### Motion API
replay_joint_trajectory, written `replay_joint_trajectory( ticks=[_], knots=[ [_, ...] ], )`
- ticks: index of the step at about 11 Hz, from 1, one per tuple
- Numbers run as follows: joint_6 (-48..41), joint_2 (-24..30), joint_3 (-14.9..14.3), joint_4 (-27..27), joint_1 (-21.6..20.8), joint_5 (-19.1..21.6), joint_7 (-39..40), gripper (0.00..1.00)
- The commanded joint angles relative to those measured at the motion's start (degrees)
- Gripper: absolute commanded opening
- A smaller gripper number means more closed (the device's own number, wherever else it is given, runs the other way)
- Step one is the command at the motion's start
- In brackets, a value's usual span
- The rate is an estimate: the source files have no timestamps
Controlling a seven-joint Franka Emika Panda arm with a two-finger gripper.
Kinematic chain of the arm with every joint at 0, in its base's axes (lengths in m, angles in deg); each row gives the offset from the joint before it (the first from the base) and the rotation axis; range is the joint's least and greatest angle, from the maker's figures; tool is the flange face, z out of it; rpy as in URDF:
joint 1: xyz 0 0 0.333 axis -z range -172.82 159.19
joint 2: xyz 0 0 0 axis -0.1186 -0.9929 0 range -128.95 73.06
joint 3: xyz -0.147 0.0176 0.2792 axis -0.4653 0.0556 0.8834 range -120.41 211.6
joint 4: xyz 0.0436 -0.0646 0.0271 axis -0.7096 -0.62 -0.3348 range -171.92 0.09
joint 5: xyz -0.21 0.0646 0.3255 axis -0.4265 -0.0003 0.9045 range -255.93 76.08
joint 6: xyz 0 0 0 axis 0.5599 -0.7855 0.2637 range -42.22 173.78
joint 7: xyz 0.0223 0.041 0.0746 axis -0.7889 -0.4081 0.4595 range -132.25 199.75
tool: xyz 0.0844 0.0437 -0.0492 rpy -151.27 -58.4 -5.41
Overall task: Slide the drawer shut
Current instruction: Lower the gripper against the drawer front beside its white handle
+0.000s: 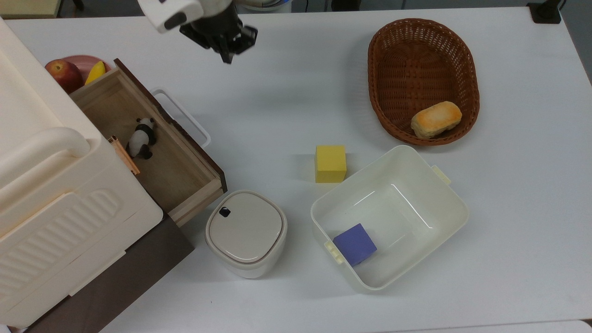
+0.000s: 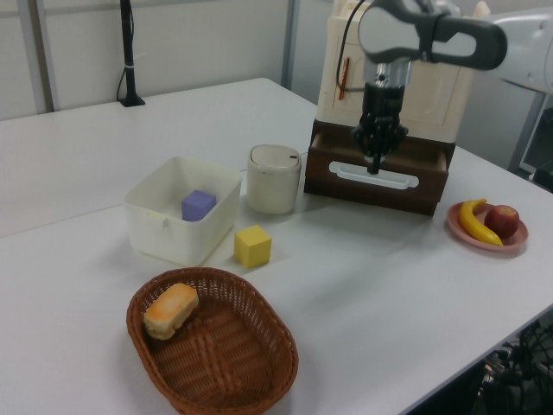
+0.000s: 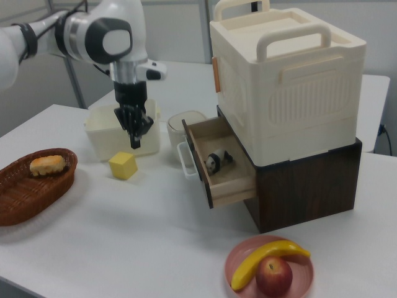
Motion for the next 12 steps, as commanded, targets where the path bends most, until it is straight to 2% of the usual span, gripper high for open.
replay_joint_trajectory(
  ticks=[1, 7, 12],
  knots=[
    [9.6, -1.8, -0.4, -5.9, -0.4, 1.0, -12.0, 0.00],
    [21.7, -6.8, -0.7, -5.7, 4.4, 0.0, -17.9, 0.00],
    [30.1, -10.9, -0.8, -1.3, 10.0, -0.7, -19.4, 0.00]
  ],
)
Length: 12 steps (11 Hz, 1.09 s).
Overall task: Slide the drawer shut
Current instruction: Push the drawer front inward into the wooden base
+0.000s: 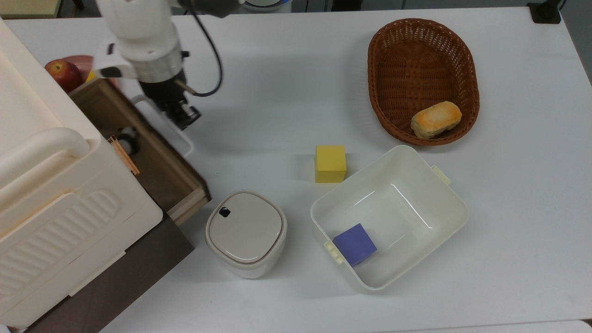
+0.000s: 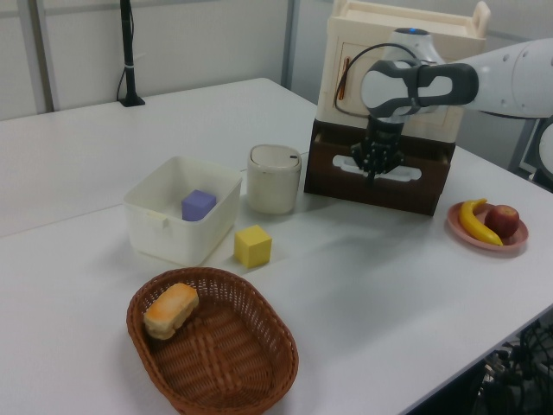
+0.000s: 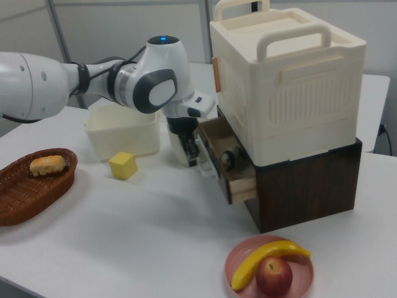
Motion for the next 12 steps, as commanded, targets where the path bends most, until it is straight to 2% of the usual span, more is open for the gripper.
replay_joint_trajectory(
  ticks=[1, 5, 6, 8, 10, 12],
  knots=[
    [3.3, -3.9, -0.1, 5.4, 3.6, -0.4, -1.0, 0.00],
    [5.5, -6.3, -0.2, 8.1, 5.8, -0.7, -0.7, 0.00],
    [5.5, -5.9, -0.1, 8.2, 5.8, -1.9, 0.3, 0.00],
    [1.7, -3.4, 0.6, 7.2, 4.9, -2.6, 6.9, 0.00],
    [-7.7, -0.8, 0.7, 7.2, 2.2, -1.9, 15.1, 0.03],
    [-13.0, 1.7, 0.7, 7.1, -0.3, -1.1, 22.0, 0.15]
  ],
)
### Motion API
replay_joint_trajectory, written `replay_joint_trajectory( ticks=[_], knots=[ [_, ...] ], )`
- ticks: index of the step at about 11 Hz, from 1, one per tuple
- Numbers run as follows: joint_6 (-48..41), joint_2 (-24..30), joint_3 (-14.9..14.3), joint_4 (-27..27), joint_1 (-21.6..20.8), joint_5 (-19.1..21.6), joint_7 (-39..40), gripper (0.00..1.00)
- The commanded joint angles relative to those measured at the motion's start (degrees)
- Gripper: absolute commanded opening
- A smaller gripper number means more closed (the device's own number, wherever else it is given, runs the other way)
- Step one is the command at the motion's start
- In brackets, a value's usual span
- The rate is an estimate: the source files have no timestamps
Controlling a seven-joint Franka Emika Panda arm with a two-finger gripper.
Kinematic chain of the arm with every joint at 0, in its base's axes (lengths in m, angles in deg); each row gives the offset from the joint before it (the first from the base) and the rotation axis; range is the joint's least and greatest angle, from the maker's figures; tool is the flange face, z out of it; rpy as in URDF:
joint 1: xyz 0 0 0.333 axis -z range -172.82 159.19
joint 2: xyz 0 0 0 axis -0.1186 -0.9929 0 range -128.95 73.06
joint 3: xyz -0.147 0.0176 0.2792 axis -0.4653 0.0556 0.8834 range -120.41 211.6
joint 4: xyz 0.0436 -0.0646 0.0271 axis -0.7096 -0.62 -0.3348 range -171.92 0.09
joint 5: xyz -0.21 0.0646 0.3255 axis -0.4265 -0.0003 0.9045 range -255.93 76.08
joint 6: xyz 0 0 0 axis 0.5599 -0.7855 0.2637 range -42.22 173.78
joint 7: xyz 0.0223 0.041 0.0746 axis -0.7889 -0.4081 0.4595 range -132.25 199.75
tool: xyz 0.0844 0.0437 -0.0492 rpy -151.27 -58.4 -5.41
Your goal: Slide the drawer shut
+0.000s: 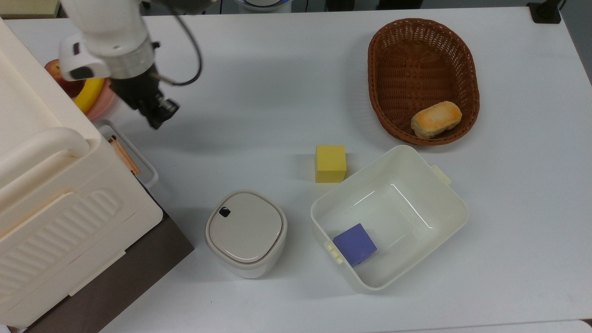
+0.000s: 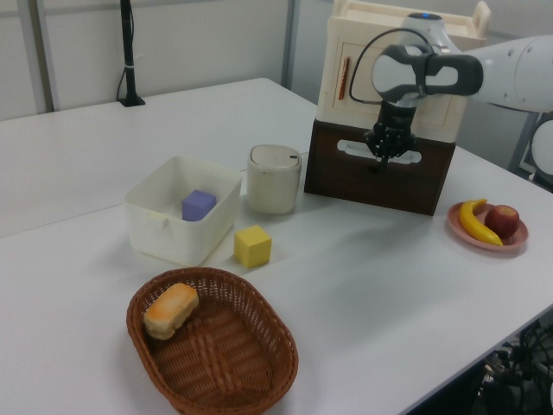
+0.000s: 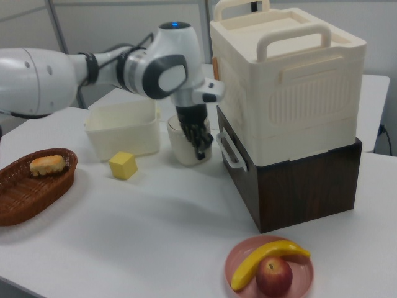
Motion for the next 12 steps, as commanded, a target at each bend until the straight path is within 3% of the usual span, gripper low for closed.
replay_joint_trajectory(
  ticks=[1, 2, 4, 5, 12],
  knots=[
    [-6.4, 5.5, -0.4, -0.9, -4.2, 0.6, 12.0, 0.28],
    [-7.3, 7.0, -0.4, -0.9, -4.9, 0.6, 15.2, 0.43],
    [-8.1, 8.7, -0.4, -0.9, -7.6, 0.3, 18.3, 0.86],
    [-8.2, 8.9, -0.4, -0.8, -8.7, -0.1, 19.5, 1.00],
    [-10.7, 10.6, -0.4, -0.9, -10.2, -0.1, 19.3, 1.00]
  ],
)
